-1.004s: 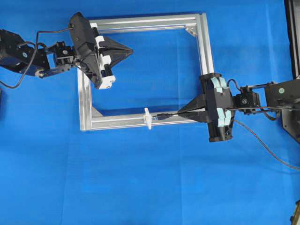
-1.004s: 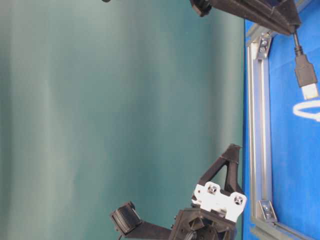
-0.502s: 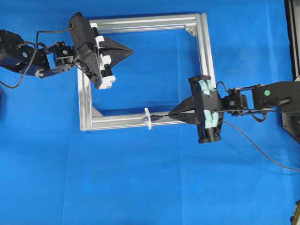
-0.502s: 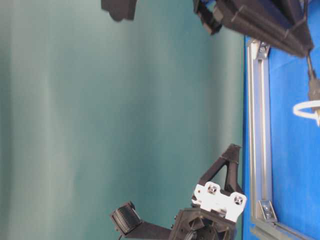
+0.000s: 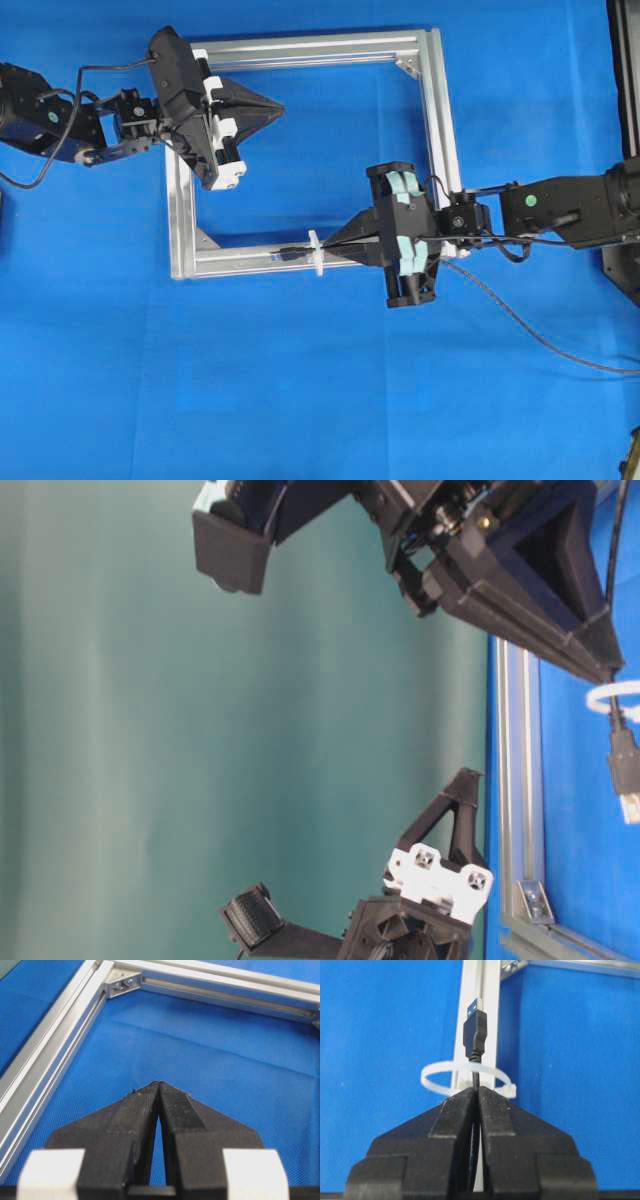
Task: Insert the wire through the string loop located in the center.
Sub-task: 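Push the plug leftward through the zip-tie loop with the right gripper, then bring the left gripper open toward the plug past the loop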
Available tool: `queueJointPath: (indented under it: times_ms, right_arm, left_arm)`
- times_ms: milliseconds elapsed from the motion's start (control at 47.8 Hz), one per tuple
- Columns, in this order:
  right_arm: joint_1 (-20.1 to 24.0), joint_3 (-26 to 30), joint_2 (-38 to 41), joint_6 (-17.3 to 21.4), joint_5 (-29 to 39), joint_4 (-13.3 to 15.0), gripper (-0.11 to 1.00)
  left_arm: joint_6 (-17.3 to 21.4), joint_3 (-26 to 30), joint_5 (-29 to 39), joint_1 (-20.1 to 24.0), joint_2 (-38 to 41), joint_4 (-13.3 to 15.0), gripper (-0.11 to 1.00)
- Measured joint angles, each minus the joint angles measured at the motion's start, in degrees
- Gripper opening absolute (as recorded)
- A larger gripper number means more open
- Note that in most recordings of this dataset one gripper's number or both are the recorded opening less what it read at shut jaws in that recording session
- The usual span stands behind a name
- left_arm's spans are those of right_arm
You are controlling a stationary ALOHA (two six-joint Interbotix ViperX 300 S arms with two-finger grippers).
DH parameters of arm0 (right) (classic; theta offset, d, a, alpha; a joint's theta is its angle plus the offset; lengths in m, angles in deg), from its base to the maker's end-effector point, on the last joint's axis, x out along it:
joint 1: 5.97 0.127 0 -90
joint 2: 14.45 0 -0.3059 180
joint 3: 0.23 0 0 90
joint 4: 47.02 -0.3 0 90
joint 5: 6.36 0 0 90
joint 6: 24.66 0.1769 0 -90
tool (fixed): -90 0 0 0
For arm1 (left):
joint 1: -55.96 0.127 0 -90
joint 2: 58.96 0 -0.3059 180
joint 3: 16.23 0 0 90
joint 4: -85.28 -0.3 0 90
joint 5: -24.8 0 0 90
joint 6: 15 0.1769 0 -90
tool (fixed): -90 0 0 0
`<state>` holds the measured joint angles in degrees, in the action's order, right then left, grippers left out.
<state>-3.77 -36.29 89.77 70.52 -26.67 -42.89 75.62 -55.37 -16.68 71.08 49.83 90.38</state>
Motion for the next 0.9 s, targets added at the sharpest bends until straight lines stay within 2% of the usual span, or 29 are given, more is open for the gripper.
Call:
queueJointPath:
  times_ms: [648, 899]
  right_arm:
    - [0.18, 0.53, 0.44, 0.0, -0.09, 0.09, -0.02]
    - [0.18, 0.62, 0.44, 0.0, 0.0, 0.0, -0.02]
  left_arm:
    - [-0.62, 0.0, 0.0, -0.09, 0.0, 0.0, 0.0]
    - [-1.32, -0.09, 0.0, -3.69, 0.0, 0.0, 0.0]
